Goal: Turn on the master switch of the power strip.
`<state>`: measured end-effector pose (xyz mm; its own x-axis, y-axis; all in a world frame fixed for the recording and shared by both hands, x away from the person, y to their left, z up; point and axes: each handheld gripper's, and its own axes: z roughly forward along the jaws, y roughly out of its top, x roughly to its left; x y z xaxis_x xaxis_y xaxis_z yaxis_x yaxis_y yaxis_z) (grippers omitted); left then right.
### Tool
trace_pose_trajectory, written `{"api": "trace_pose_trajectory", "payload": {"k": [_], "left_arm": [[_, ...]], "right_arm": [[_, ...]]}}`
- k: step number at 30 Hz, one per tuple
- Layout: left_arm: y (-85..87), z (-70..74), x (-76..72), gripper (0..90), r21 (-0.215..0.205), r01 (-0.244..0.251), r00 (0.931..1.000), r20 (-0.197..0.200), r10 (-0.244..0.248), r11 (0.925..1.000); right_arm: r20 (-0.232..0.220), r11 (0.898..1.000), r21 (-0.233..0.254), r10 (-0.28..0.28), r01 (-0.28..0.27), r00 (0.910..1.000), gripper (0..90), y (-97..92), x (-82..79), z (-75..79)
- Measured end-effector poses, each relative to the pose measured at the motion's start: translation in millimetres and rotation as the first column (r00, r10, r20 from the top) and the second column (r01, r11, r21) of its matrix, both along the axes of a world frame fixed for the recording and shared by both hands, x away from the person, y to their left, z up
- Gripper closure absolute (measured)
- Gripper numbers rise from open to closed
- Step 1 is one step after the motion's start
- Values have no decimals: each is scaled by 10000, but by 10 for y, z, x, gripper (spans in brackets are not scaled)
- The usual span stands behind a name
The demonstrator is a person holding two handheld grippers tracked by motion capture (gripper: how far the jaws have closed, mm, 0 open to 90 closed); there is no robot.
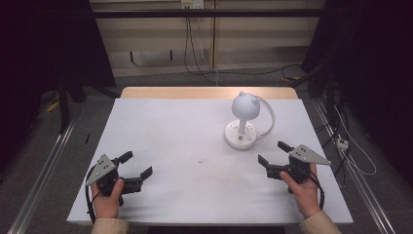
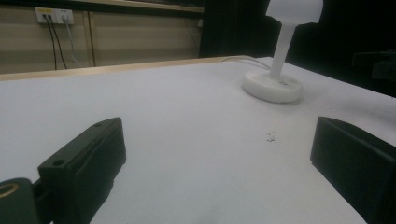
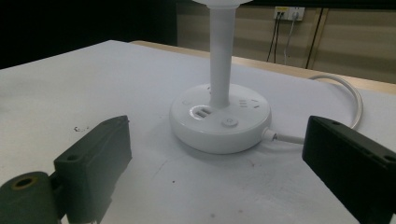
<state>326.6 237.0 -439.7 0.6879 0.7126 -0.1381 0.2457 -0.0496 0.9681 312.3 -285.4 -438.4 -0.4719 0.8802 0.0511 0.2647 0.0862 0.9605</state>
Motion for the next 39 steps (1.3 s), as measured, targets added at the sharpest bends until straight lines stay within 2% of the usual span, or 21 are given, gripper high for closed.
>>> {"api": "trace_pose_trajectory", "payload": {"k": [11,32,39], "left_arm": [[-1,-3,4,32,-81,5,10000,-15,-5,10000],[-7,-4,14,31,-130,81,10000,4,-81,9999],[-15,-4,16,31,-140,86,10000,-1,-86,9999]], "right_arm": [[-123,9998,-194,-94,91,9999,82,20,127,-2],[-268,9995,-183,-261,257,9993,96,48,272,-1],[-268,9990,-392,-230,219,9994,107,85,315,3]]}}
